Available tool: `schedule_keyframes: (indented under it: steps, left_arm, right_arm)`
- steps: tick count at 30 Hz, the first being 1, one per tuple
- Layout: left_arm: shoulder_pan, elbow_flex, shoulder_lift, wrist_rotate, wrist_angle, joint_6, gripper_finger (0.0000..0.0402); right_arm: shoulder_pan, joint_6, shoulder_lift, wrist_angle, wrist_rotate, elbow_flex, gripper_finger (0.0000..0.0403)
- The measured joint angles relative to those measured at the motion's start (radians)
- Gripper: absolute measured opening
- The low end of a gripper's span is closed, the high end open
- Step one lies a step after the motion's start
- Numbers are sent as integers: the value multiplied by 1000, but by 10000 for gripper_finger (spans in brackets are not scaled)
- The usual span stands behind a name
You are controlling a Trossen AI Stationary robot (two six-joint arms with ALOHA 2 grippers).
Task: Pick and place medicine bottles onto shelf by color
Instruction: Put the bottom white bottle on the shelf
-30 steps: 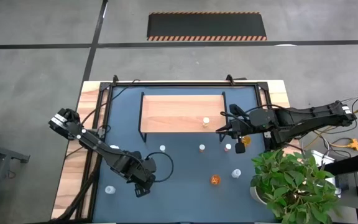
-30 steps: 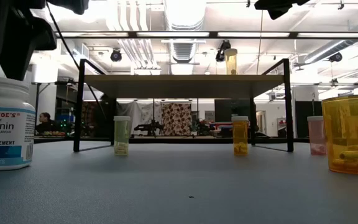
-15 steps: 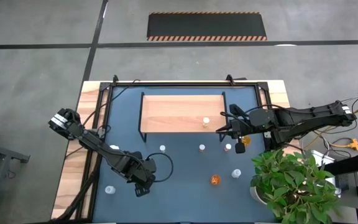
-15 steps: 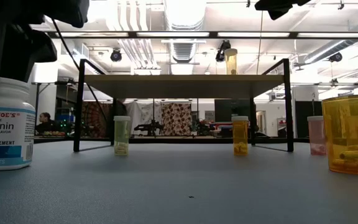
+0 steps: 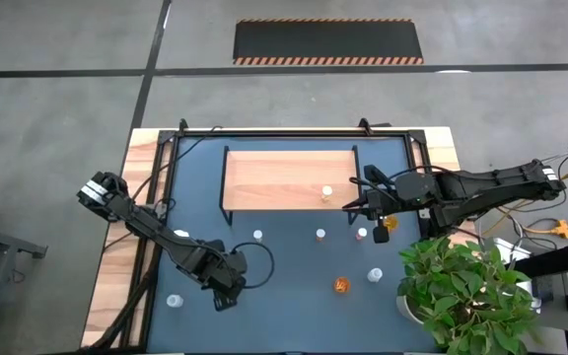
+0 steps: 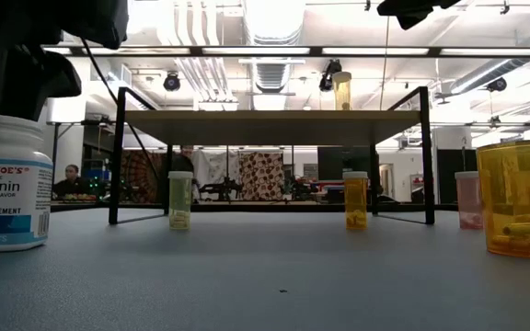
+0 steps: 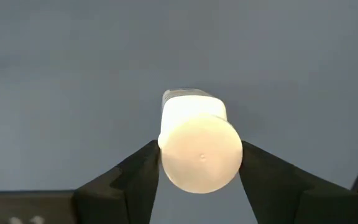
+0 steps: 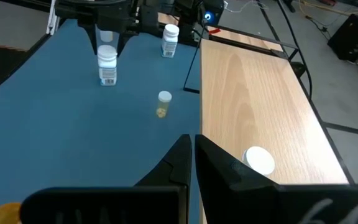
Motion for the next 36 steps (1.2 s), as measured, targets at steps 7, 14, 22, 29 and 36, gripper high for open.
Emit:
schedule_keyframes:
  steps: [7,14,22,29,36]
  left_arm:
    - [0,-15,-6,-2,13,1,154]
    - [4,90,-12,31,21,15,156]
    - [62,384,-12,45,-37,196,156]
    - [227,614,-13,45,-231,486,155]
    - [463,680,-14,36,-463,751,155]
  right_arm:
    - [0,0,0,0,0,0,13]
    - [0,5,0,0,0,0,13]
    - [0,26,0,0,1,1,13]
    - [0,40,0,0,1,1,13]
    - [0,45,0,0,1,1,13]
